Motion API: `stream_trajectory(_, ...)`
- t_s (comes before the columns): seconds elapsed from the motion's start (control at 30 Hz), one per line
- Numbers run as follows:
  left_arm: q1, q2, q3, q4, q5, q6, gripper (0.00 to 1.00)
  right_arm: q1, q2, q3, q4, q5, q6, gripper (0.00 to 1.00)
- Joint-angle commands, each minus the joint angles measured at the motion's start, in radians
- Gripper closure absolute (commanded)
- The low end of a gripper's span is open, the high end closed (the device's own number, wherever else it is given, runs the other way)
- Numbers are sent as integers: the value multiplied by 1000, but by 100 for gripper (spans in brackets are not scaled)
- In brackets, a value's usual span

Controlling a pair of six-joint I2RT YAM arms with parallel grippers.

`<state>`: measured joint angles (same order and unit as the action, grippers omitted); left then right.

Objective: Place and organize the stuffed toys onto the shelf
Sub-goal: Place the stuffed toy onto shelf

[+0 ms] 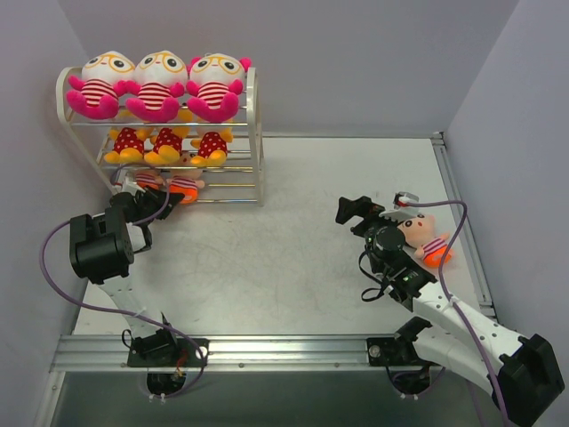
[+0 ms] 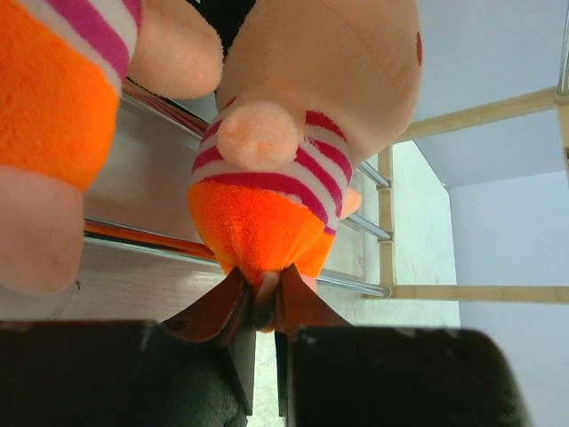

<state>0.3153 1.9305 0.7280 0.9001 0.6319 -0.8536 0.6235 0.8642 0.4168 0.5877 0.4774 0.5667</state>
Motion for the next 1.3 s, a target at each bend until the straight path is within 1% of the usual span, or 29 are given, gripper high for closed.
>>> stream_trajectory(0.0, 5, 10, 28, 22, 26, 2, 97, 5, 6, -3, 58, 6, -14, 1)
stream_trajectory(0.03, 7, 7, 28, 20, 23, 4, 96, 5, 4, -1, 58, 6, -13, 1)
stream_trajectory(0.07, 7, 5, 27, 20, 22, 4, 93, 5, 6, -3, 58, 6, -13, 1)
stream_trajectory(0.1, 7, 2, 22, 20, 20, 2, 89, 5, 4, -3, 58, 4, -14, 1)
stream_trajectory(0.17, 7, -2, 17, 22, 9, 1, 84, 5, 6, -1, 60, 3, -14, 1)
stream_trajectory(0.2, 7, -5, 13, 22, 8, 2, 79, 7, 7, -3, 61, 3, -14, 1)
stream_trajectory(0.3, 8, -13, 2, 23, -11, 2, 74, 7, 9, -3, 63, 0, -13, 0)
stream_trajectory(0.4, 10, -21, -6, 23, -18, 4, 64, 7, 7, -3, 61, 0, -16, 1)
stream_trajectory(0.43, 11, -25, -9, 23, -21, 2, 59, 5, 7, -3, 63, -2, -16, 1)
stream_trajectory(0.73, 27, -63, -47, 29, -63, -5, 47, 7, 7, -3, 64, -6, -16, 1)
stream_trajectory(0.9, 31, -97, -75, 29, -89, -5, 38, 7, 10, -3, 66, -10, -18, 1)
stream_trajectory(1.17, 34, -148, -108, 34, -127, -22, 31, 5, 16, -1, 67, -14, -19, 1)
stream_trajectory(1.27, 34, -172, -159, 65, -150, -60, 27, 7, 19, 0, 67, -14, -18, 1)
